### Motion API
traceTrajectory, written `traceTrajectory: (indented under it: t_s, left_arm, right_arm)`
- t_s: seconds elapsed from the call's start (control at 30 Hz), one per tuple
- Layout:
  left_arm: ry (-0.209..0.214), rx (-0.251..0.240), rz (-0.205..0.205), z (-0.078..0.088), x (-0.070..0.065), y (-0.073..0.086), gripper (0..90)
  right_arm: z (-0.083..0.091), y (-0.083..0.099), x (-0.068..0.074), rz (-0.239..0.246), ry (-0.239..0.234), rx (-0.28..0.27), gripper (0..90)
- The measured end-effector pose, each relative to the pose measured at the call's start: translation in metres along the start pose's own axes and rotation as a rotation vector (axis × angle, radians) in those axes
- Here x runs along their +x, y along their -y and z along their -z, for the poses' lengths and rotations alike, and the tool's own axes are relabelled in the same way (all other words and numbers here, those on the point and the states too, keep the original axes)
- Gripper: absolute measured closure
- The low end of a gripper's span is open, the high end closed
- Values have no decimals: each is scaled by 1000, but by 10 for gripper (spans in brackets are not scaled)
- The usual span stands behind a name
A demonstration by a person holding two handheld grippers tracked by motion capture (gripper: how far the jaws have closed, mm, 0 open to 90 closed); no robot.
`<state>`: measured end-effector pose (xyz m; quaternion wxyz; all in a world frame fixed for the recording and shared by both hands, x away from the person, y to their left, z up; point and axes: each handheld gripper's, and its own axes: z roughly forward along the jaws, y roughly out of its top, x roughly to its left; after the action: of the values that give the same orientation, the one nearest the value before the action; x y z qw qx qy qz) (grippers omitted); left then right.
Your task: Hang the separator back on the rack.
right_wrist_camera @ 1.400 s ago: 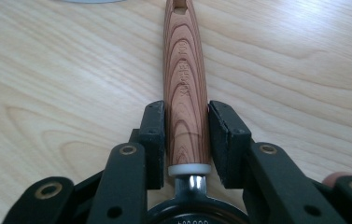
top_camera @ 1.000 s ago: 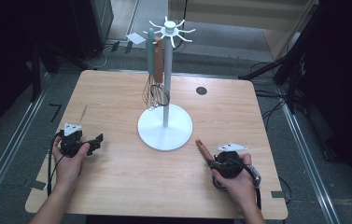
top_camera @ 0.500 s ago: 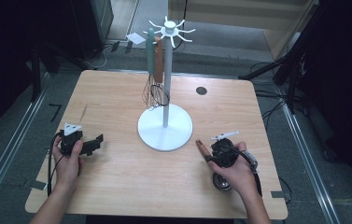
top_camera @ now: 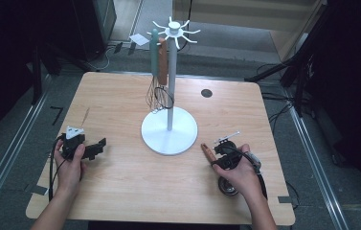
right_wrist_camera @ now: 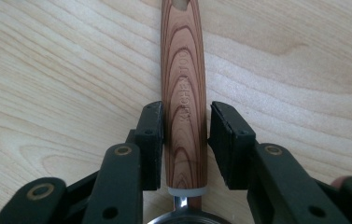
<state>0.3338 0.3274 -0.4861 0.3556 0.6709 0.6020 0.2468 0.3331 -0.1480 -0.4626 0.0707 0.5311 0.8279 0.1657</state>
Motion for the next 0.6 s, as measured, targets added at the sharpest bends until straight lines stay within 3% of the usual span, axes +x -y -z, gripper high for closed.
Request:
traceTrajectory:
  t_s: [0.37,0.6]
  left_arm:
    - [3,2,1,0,0,0,140]
    - [3,4,-1,0,0,0,141]
  right_arm:
    - [-4,0,1,0,16,52,640]
    - [-6,-2,4,17,31,47,645]
